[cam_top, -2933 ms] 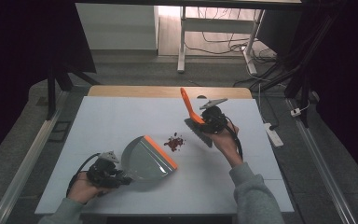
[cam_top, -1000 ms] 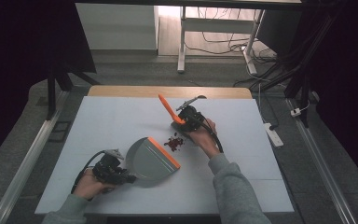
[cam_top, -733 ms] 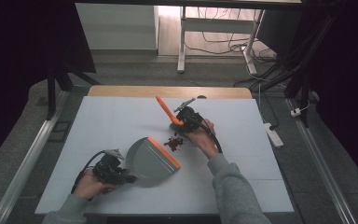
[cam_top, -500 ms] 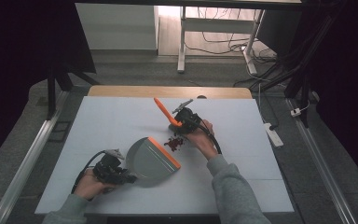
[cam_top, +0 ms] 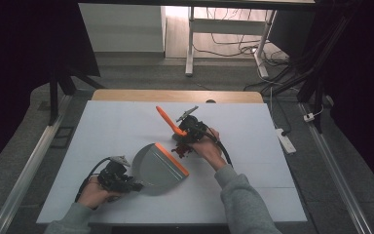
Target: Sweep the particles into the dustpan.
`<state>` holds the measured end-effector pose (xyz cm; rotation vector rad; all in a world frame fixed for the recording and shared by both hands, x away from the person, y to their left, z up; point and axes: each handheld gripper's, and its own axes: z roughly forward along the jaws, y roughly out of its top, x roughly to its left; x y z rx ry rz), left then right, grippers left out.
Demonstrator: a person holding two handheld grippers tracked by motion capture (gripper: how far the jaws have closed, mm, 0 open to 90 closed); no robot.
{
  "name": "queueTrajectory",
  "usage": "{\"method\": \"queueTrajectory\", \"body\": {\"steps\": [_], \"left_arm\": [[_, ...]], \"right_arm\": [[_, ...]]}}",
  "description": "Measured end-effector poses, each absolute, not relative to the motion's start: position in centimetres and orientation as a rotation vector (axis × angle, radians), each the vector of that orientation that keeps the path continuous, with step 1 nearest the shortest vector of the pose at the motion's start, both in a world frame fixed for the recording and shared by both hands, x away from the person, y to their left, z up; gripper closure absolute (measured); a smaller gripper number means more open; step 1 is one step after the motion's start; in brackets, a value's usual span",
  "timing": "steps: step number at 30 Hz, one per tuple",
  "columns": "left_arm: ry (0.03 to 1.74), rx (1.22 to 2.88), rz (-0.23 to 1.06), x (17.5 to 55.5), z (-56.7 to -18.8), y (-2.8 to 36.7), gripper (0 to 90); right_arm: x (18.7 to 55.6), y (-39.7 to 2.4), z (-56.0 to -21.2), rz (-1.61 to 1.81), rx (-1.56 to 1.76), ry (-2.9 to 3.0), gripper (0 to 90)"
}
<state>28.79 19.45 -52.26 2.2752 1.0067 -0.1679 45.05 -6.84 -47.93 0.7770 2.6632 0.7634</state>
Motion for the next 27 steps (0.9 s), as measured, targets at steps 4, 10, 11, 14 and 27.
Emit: {"method": "queueTrajectory", "body": {"steps": [4,10,11,14,27], "left_arm": [[1.007,2.276,-0.167,28.8,-52.3,19.4,61.6],[1.008,2.275,-0.167,28.8,-52.3,19.4,61.6],[1.008,2.275,-0.167,28.8,-52.3,19.4,61.6],[1.009,2.275,-0.166,28.8,-52.2,19.4,61.6],[1.008,2.277,-0.166,28.8,-52.2,19.4,61.6]], "right_arm": [[44.7,-6.4,-48.0,0.761,0.762,2.674,70.7],[44.1,-5.9,-48.0,0.775,0.751,2.688,70.7],[44.0,-5.9,-48.0,0.770,0.748,2.688,70.7],[43.9,-5.8,-48.0,0.773,0.759,2.687,70.7],[43.1,-5.0,-48.0,0.805,0.755,2.719,70.7]]}}
